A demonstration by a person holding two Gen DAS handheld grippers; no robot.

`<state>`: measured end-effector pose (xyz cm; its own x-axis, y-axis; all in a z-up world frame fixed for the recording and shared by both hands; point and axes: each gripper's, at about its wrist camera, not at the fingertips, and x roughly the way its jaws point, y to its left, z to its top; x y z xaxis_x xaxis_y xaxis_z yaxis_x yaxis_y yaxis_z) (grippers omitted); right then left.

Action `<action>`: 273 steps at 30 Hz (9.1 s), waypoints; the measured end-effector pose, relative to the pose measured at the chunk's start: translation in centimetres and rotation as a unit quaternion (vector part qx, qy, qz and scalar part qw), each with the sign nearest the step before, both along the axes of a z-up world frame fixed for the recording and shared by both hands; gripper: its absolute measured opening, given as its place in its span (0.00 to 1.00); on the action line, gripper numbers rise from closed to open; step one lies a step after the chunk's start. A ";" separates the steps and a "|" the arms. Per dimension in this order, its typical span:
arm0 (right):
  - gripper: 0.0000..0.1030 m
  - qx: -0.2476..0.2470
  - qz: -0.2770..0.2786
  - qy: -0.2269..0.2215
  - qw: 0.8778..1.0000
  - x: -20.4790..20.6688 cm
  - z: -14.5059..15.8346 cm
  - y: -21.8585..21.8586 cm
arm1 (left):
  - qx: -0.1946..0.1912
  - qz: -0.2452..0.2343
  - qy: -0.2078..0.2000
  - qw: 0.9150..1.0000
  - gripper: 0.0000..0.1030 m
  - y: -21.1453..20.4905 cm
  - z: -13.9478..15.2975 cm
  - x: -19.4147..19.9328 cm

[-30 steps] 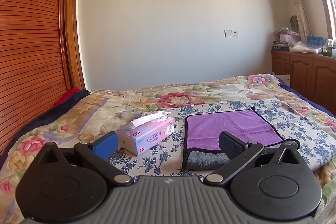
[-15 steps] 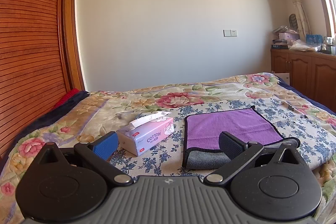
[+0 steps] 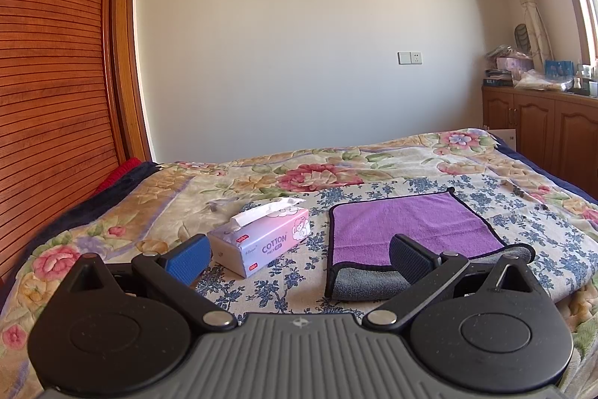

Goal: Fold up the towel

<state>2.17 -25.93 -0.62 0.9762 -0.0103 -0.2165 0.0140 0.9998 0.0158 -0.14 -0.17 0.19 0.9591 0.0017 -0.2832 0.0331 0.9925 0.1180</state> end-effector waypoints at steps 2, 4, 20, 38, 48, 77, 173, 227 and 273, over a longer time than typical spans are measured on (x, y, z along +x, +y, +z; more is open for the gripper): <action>1.00 0.000 0.000 0.000 1.000 0.0 0.0 0.1 | 0.000 0.000 0.000 1.000 1.00 0.0 0.0 0.0; 1.00 0.000 0.000 0.000 1.000 0.0 0.0 0.1 | 0.001 0.000 0.000 1.000 1.00 0.0 0.0 0.0; 1.00 -0.001 0.000 0.000 1.000 -0.1 0.0 0.1 | 0.002 0.000 0.000 1.000 1.00 0.0 0.0 0.0; 1.00 -0.001 0.000 0.000 1.000 -0.1 0.0 0.1 | 0.006 -0.001 0.001 1.000 1.00 0.3 -0.3 0.2; 1.00 0.002 0.002 0.007 1.000 0.2 -0.1 0.0 | 0.011 -0.005 0.008 1.000 1.00 0.1 -0.7 0.5; 1.00 -0.012 0.022 0.047 0.999 2.8 -1.4 1.3 | 0.020 -0.035 0.058 0.997 1.00 -1.6 -2.1 4.4; 0.63 0.059 0.086 0.306 0.946 15.7 -8.6 -1.1 | -0.021 -0.095 0.213 0.972 0.31 -0.6 -9.5 18.6; 0.04 0.038 0.084 0.235 0.968 15.1 -6.5 -1.6 | -0.039 -0.112 0.175 0.977 0.06 -0.5 -7.6 17.9; 0.04 -0.001 0.093 0.185 0.978 20.7 -6.2 -1.3 | -0.058 -0.116 0.146 0.981 0.05 -1.1 -6.8 23.6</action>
